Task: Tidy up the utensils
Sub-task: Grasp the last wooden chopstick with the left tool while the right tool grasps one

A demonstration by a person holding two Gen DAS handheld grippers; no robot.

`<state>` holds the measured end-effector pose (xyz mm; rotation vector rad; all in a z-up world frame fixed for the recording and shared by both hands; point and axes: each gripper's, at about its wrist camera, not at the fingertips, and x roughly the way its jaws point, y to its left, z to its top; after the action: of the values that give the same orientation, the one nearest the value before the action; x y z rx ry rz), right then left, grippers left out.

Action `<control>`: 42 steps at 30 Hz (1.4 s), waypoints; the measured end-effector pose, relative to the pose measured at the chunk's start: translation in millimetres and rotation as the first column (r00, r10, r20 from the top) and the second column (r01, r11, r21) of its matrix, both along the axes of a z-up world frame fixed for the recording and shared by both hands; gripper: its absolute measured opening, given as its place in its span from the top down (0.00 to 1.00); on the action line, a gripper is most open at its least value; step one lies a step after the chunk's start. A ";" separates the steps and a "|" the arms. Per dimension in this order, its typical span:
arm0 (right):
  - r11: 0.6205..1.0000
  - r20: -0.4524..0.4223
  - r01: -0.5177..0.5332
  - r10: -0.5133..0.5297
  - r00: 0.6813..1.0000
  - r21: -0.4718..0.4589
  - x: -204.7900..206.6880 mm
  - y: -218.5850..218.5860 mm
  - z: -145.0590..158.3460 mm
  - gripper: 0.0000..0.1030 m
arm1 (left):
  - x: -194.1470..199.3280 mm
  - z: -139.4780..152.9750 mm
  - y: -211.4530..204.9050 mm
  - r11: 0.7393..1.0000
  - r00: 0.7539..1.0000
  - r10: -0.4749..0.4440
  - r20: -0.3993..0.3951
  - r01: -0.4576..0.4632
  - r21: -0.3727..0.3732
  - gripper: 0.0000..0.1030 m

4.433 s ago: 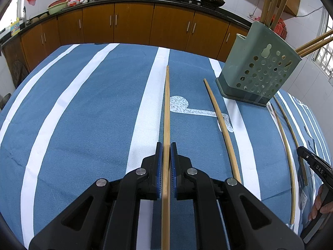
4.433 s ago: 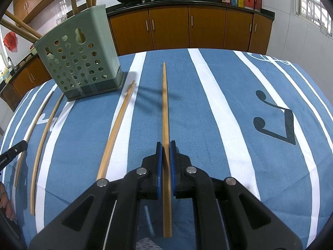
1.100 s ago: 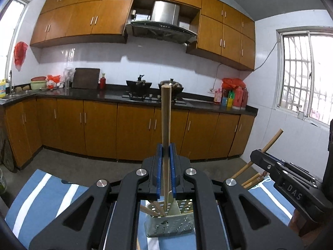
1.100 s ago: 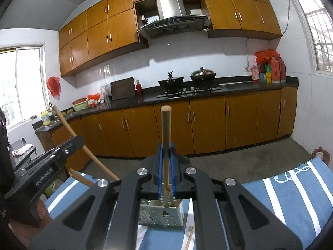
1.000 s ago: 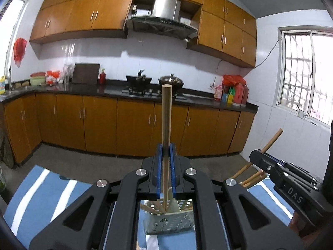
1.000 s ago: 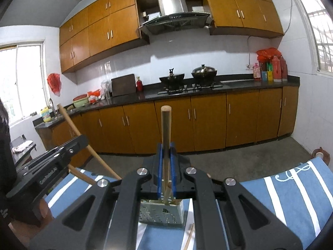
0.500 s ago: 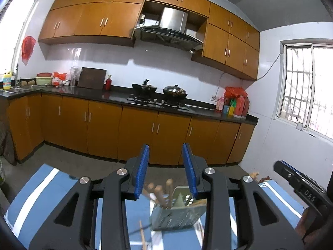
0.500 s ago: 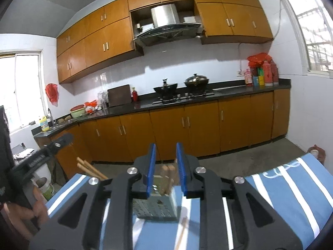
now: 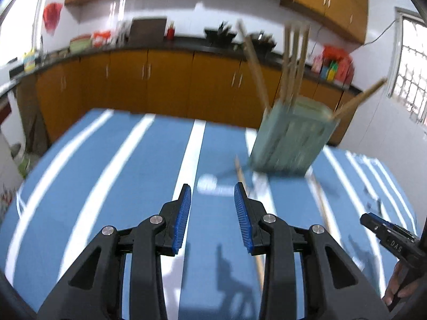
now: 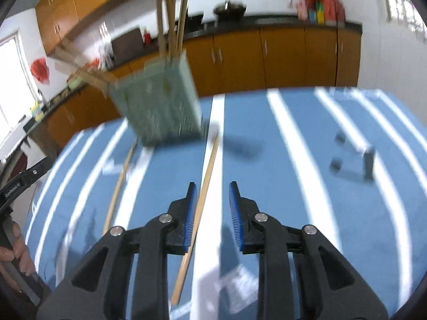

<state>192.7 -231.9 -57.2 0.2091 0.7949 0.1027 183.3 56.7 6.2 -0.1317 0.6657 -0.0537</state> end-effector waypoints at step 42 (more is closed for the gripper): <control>0.983 -0.097 0.162 -0.170 0.981 -0.091 8.6 -23.2 -32.7 0.92 | -5.0 -75.1 -77.2 0.978 0.968 -0.119 -0.221 0.153 0.144 0.82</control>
<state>201.3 -255.1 -89.9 0.2026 0.8805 -0.0997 178.2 -20.5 -68.9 0.0650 0.8888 -0.1192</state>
